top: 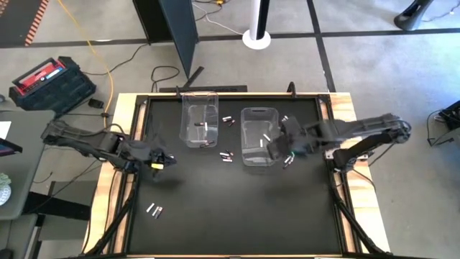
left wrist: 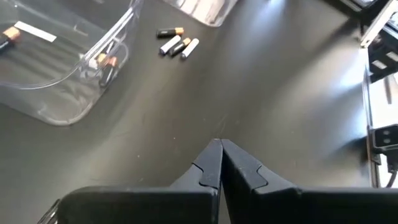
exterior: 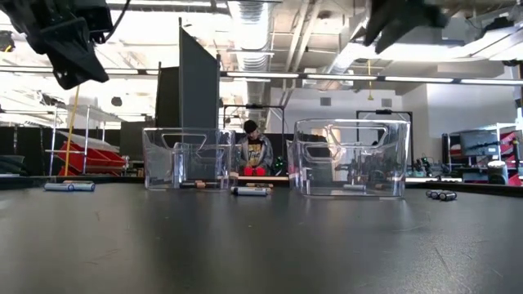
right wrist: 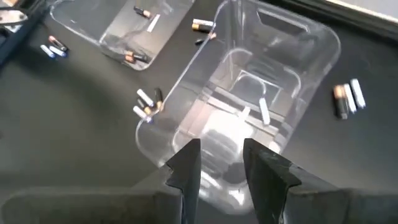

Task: Sort batteries
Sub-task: Put the black battery into the left transparent bin

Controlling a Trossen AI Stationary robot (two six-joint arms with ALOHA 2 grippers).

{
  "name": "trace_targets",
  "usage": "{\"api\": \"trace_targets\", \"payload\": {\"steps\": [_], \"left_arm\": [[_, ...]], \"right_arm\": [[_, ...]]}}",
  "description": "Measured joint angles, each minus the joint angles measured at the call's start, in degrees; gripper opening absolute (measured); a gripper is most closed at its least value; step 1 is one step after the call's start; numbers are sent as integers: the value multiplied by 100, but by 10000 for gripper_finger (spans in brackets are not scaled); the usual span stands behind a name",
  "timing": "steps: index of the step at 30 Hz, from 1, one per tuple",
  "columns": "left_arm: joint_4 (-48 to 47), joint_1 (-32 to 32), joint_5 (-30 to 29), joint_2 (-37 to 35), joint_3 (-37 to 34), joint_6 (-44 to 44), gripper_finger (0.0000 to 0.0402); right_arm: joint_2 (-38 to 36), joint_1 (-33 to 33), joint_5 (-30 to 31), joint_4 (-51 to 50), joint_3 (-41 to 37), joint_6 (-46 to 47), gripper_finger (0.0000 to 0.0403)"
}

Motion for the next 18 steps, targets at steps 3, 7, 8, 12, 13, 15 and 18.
{"api": "trace_targets", "payload": {"steps": [3,7,8,12,13,15,18], "left_arm": [[16,0,-7,149,0,4,2],[21,2,-26,347,0,336,2],[18,2,-76,407,0,399,2],[22,6,-678,660,0,-20,12],[18,9,-800,725,0,-119,20],[12,9,-989,863,0,-148,43],[79,15,-1092,1069,0,-165,89]], "right_arm": [[66,630,330,-360,-2,930,137],[409,1312,508,-549,-2,1939,136],[544,1465,517,-536,-2,2156,136],[1147,1975,509,-521,-2,2841,136],[1301,2086,497,-496,-2,2962,136],[1567,2261,472,-318,-4,3107,136],[1865,2464,472,156,-4,3115,136]]}}
